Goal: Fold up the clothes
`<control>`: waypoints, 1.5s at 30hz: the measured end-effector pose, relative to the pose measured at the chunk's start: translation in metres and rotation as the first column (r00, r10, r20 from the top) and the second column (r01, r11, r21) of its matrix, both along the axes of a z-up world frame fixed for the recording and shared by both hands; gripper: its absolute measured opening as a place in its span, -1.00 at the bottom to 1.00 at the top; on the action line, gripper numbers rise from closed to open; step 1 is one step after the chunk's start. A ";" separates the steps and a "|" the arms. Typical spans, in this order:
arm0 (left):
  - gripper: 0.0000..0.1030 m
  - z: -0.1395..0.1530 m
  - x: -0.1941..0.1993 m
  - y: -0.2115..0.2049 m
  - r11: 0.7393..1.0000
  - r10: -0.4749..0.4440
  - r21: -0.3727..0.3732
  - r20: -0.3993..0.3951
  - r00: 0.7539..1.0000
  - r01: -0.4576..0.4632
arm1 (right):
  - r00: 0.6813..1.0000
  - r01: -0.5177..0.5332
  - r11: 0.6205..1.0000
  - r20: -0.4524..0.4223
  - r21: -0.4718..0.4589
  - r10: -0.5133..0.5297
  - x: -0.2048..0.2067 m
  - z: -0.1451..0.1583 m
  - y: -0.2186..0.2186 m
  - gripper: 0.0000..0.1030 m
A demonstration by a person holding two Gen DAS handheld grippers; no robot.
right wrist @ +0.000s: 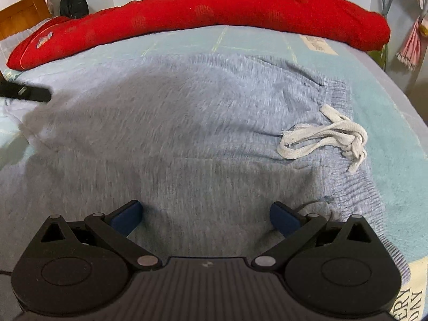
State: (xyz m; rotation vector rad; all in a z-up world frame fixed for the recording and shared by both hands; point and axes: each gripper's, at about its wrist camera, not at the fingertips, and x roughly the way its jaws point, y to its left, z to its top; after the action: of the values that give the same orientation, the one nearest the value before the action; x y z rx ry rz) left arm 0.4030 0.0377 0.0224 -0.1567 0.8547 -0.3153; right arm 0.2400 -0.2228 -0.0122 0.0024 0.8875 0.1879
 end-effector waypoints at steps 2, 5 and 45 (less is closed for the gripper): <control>0.98 -0.009 0.015 0.007 1.000 0.023 0.011 -0.015 1.000 -0.023 | 1.000 -0.002 1.000 0.010 -0.002 0.002 -0.002 -0.001 0.000 1.00; 0.98 -0.025 0.037 0.019 0.998 0.065 0.003 -0.059 0.996 -0.064 | 1.000 -0.003 1.000 0.020 -0.005 0.003 -0.004 -0.001 0.000 1.00; 0.98 -0.003 -0.026 0.228 0.955 0.291 0.049 0.014 0.957 -0.291 | 0.994 0.103 0.993 -0.025 -0.051 -0.104 -0.030 0.023 0.013 1.00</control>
State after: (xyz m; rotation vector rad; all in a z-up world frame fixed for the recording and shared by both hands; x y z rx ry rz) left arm 0.3775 0.2653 0.0192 -0.2317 0.8189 -0.0178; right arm 0.2102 -0.2098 0.0108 0.0052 0.9171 0.0689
